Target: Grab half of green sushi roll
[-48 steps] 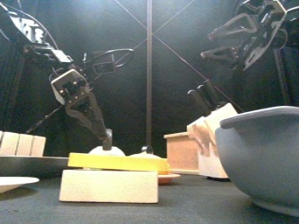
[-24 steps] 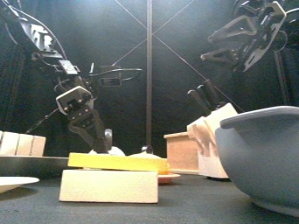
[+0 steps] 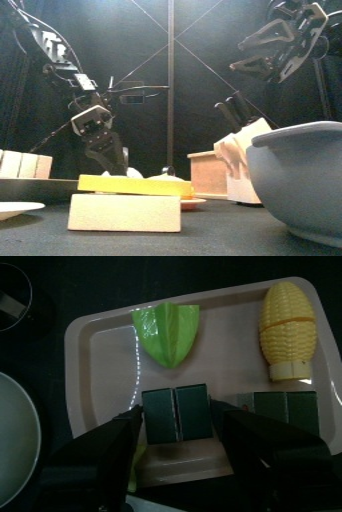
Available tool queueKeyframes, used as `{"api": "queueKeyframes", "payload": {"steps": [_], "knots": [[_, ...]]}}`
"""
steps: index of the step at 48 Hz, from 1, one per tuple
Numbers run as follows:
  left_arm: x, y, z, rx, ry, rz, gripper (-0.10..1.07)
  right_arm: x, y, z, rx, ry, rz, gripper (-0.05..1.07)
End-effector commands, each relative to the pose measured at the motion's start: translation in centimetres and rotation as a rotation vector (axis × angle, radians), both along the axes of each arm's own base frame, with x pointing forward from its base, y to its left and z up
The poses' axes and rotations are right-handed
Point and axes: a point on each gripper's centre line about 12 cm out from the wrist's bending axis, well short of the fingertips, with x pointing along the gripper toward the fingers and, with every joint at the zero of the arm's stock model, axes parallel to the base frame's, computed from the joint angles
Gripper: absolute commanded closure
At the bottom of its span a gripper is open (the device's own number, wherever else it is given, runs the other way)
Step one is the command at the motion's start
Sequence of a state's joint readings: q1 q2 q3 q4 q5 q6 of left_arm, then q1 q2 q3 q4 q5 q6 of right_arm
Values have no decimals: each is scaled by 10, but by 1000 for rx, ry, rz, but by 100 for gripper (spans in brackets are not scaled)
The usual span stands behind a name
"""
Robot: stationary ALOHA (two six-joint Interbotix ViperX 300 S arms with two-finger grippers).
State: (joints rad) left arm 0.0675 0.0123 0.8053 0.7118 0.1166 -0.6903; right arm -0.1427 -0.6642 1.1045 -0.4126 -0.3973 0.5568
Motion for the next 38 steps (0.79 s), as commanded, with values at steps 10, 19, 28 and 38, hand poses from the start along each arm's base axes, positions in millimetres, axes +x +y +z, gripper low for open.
{"api": "queueKeyframes", "payload": {"steps": [10, 19, 28, 38], "knots": [[7, 0, 14, 4, -45, -3, 28, 1, -2, 5, -2, -15, -6, 14], [6, -4, 33, 11, -96, -13, 28, 0, -2, 4, -2, -15, -6, 14], [6, -11, 48, 13, -139, -34, 28, 0, -1, 4, -2, -15, -4, 14], [6, -13, 50, 12, -144, -39, 28, 0, -1, 3, -1, -12, -6, 14]]}}
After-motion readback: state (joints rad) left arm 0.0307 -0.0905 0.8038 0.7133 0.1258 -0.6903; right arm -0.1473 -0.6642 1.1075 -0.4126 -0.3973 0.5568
